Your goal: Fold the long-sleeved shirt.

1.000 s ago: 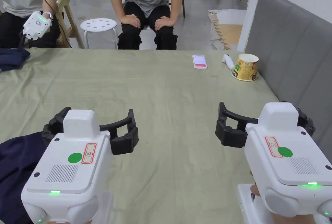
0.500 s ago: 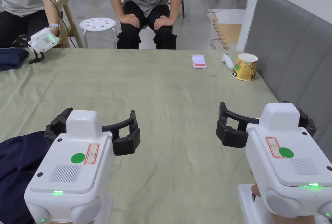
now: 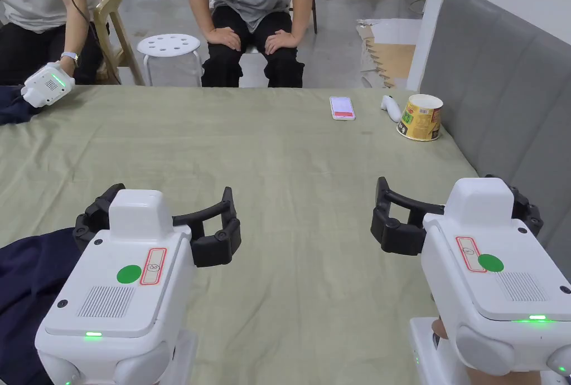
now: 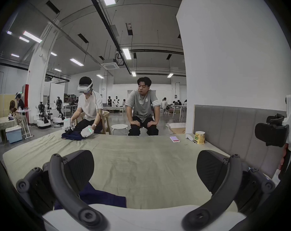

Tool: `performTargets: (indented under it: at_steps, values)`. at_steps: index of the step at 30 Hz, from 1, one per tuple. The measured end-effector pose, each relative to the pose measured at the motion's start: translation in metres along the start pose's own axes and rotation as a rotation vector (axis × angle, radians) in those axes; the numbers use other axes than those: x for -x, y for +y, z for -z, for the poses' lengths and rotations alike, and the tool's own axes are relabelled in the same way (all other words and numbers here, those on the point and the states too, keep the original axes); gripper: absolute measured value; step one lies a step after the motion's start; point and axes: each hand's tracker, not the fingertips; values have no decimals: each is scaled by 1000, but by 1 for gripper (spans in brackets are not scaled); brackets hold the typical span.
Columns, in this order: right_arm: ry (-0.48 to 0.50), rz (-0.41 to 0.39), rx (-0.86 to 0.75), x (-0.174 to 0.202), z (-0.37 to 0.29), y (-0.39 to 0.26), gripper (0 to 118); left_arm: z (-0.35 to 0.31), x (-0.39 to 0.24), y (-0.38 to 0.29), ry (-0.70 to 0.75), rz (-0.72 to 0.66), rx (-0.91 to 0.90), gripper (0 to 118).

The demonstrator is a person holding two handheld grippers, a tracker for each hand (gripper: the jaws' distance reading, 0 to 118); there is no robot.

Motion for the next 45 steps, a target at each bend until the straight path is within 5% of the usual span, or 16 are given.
performTargets:
  at_steps: [45]
  values:
    - [-18,35,1,-7,-2,0,118,-2,-7,2,14,1,-24,111]
